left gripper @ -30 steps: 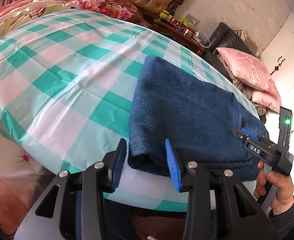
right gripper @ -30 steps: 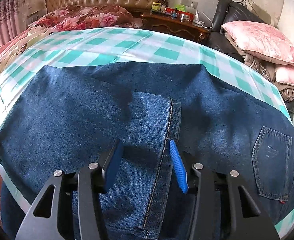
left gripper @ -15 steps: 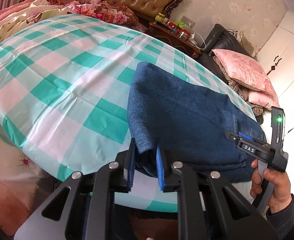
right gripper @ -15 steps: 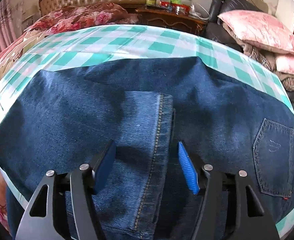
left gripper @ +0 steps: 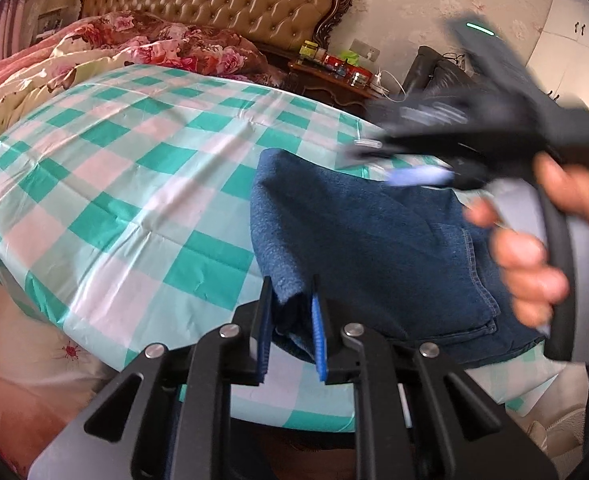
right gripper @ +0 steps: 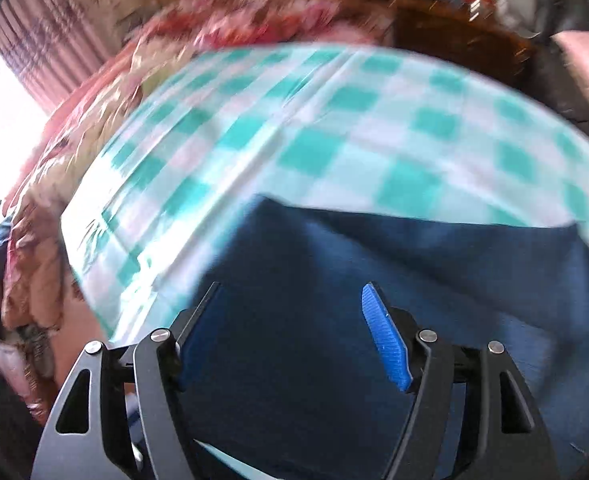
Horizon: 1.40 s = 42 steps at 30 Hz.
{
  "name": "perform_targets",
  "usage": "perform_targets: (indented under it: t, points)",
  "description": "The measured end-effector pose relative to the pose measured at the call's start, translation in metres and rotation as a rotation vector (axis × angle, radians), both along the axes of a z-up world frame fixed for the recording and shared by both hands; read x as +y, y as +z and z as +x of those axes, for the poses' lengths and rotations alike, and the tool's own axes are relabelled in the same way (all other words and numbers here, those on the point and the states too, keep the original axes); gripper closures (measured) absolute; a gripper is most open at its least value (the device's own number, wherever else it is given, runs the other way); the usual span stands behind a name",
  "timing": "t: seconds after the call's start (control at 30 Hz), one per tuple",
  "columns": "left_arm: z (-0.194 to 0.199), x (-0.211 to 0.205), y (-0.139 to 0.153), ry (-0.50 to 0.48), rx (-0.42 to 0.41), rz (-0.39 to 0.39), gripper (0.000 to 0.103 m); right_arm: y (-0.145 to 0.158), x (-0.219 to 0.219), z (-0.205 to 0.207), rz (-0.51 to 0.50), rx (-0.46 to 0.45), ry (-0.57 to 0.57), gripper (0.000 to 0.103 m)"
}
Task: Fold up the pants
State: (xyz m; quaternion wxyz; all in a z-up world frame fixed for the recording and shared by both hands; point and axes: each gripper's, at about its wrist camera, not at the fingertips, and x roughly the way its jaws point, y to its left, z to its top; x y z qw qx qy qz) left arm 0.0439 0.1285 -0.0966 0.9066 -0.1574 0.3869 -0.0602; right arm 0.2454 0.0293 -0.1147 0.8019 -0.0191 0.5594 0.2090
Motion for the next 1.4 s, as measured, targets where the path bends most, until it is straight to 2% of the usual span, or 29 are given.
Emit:
perform_targets:
  t: [0.07, 0.13, 0.4, 0.47, 0.57, 0.6, 0.63, 0.67, 0.7, 0.73, 0.77, 0.8, 0.9, 0.93, 0.97, 1.17, 1.4]
  points:
    - [-0.002, -0.004, 0.003, -0.008, -0.011, 0.029, 0.086, -0.016, 0.027, 0.012, -0.044, 0.064, 0.036, 0.035]
    - [-0.003, -0.007, 0.005, -0.018, -0.020, 0.054, 0.086, -0.026, 0.045, 0.015, -0.091, 0.085, 0.058, 0.035]
    - [-0.006, -0.014, 0.012, -0.053, -0.052, 0.104, 0.086, -0.045, 0.071, 0.023, -0.209, 0.077, 0.095, 0.034]
    - [-0.005, -0.013, 0.013, -0.054, -0.060, 0.095, 0.086, -0.045, 0.068, 0.024, -0.208, 0.062, 0.087, 0.058]
    - [-0.005, -0.007, 0.010, -0.044, -0.052, 0.039, 0.086, -0.042, 0.054, 0.027, -0.137, 0.071, 0.088, 0.076]
    - [-0.005, -0.005, 0.009, -0.040, -0.051, 0.016, 0.086, -0.042, 0.052, 0.028, -0.120, 0.076, 0.088, 0.078]
    - [-0.005, -0.003, 0.008, -0.031, -0.051, -0.010, 0.083, -0.041, 0.048, 0.029, -0.102, 0.082, 0.086, 0.081]
    - [-0.006, 0.000, 0.007, -0.016, -0.051, -0.038, 0.072, -0.041, 0.045, 0.030, -0.088, 0.089, 0.082, 0.084]
    - [-0.006, 0.006, 0.003, 0.012, -0.037, -0.105, 0.060, -0.041, 0.042, 0.032, -0.070, 0.096, 0.075, 0.085]
    - [-0.006, 0.008, -0.001, 0.026, -0.022, -0.147, 0.042, -0.041, 0.040, 0.032, -0.057, 0.101, 0.068, 0.086]
    - [-0.006, 0.009, -0.004, 0.032, -0.013, -0.171, 0.041, -0.041, 0.038, 0.033, -0.048, 0.105, 0.064, 0.086]
    - [-0.005, 0.008, -0.009, 0.039, 0.004, -0.185, 0.041, -0.039, 0.038, 0.033, -0.045, 0.102, 0.063, 0.086]
    - [-0.004, 0.000, -0.015, 0.035, 0.021, -0.164, 0.043, -0.036, 0.040, 0.030, -0.060, 0.081, 0.067, 0.086]
    - [-0.004, -0.003, -0.016, 0.030, 0.023, -0.159, 0.049, -0.035, 0.041, 0.028, -0.066, 0.071, 0.067, 0.086]
    - [-0.003, -0.006, -0.017, 0.023, 0.023, -0.155, 0.060, -0.034, 0.042, 0.027, -0.073, 0.059, 0.069, 0.086]
    - [0.003, -0.011, -0.022, 0.023, 0.038, -0.154, 0.084, -0.024, 0.042, 0.015, -0.111, -0.035, 0.061, 0.086]
    - [-0.001, -0.018, -0.017, 0.004, 0.015, -0.116, 0.087, -0.005, 0.034, -0.006, -0.125, -0.163, 0.021, 0.087]
